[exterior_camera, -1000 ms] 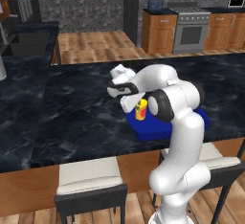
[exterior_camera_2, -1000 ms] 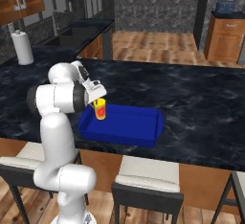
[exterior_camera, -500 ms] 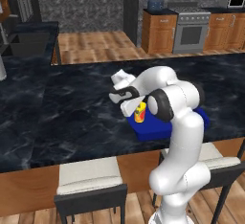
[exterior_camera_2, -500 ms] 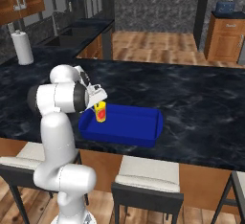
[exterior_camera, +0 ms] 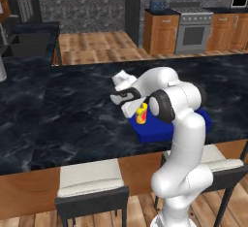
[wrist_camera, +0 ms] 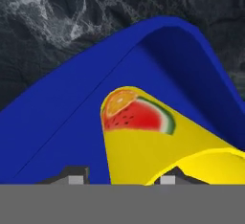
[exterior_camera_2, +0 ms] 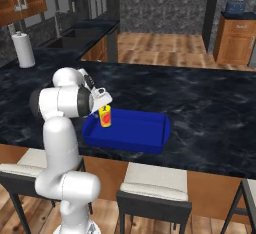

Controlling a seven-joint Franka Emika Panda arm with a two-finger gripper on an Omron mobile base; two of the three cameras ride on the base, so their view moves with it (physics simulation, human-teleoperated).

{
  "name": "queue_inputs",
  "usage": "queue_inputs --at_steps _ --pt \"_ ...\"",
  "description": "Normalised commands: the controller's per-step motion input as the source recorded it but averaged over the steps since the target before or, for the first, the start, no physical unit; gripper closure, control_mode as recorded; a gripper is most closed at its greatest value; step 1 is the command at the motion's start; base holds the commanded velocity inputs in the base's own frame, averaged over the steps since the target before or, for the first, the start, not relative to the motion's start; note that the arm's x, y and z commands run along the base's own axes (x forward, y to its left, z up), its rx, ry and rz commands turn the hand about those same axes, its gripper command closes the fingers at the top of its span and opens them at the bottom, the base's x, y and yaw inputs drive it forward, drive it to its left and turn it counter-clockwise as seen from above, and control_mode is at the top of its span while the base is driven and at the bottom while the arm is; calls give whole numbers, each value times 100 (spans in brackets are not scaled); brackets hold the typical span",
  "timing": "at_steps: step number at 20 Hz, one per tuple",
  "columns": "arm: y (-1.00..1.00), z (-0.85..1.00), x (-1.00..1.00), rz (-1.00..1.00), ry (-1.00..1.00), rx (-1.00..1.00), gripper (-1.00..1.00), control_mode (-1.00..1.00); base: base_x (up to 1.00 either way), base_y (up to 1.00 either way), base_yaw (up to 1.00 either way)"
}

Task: There is a tray on the dining counter. Grab the cup, mug, and pitcher and place them on the tray. The pitcher may be placed next to the tray if it cannot fit the tray.

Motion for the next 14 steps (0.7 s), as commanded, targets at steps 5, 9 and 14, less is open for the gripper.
queue_inputs --at_steps 5,9,14 --pt "0 32 -18 -1 -20 0 -100 -100 0 0 0" --pt "0 66 -32 -4 -20 0 -100 -100 0 0 0" --pt "-8 70 -49 -5 -16 4 -100 -100 0 0 0"
